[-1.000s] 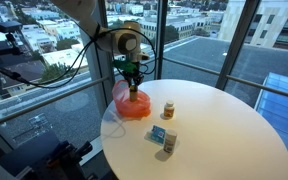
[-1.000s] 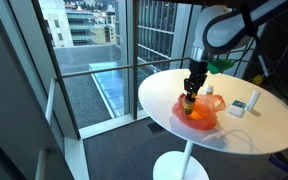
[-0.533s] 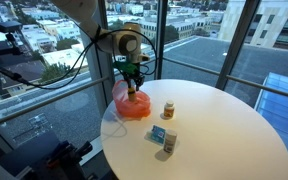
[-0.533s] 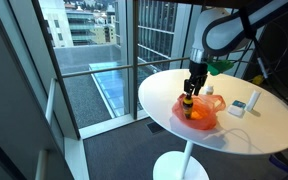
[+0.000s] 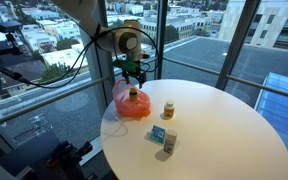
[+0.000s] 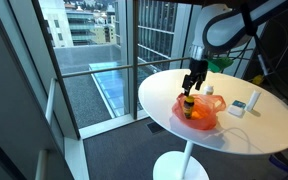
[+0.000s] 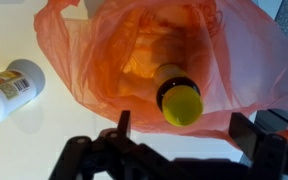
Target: Put the yellow bottle in the plastic bag
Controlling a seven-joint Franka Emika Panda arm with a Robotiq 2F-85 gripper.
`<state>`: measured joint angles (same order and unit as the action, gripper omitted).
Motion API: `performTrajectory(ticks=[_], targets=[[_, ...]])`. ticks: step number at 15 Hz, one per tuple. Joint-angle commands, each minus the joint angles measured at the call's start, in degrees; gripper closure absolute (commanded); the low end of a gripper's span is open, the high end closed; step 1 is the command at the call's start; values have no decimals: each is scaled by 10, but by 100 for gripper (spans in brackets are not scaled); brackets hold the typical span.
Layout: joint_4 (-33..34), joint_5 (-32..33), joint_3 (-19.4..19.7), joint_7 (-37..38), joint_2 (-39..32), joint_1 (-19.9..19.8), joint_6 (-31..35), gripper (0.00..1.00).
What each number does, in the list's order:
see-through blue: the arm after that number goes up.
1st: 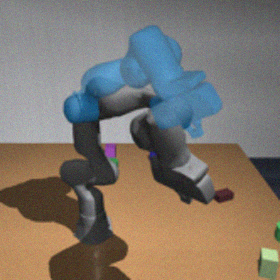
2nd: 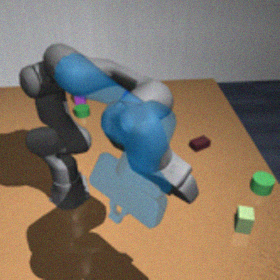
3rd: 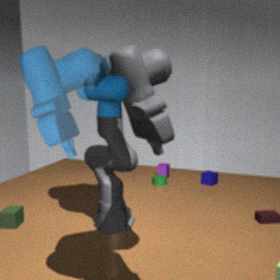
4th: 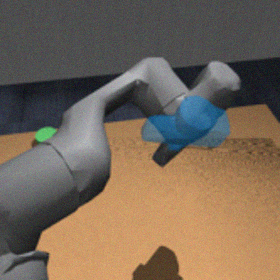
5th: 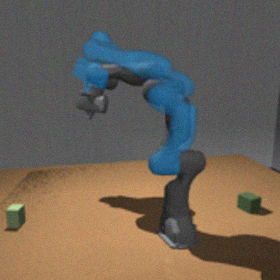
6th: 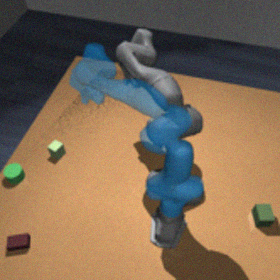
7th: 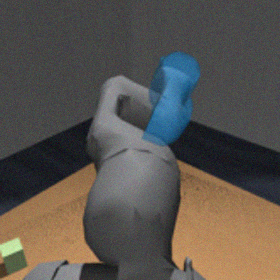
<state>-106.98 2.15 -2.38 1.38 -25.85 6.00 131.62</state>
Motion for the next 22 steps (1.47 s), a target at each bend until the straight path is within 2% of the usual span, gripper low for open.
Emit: performTrajectory(ticks=[1,9,18,22], targets=[[1,4,-3,-18,32,-7,-37,0],[-25,3,11,4,124,-18,-139,0],[-129,4,16,32,274,-34,-167,0],[-161,1,13,37,317,-35,-171,0]])
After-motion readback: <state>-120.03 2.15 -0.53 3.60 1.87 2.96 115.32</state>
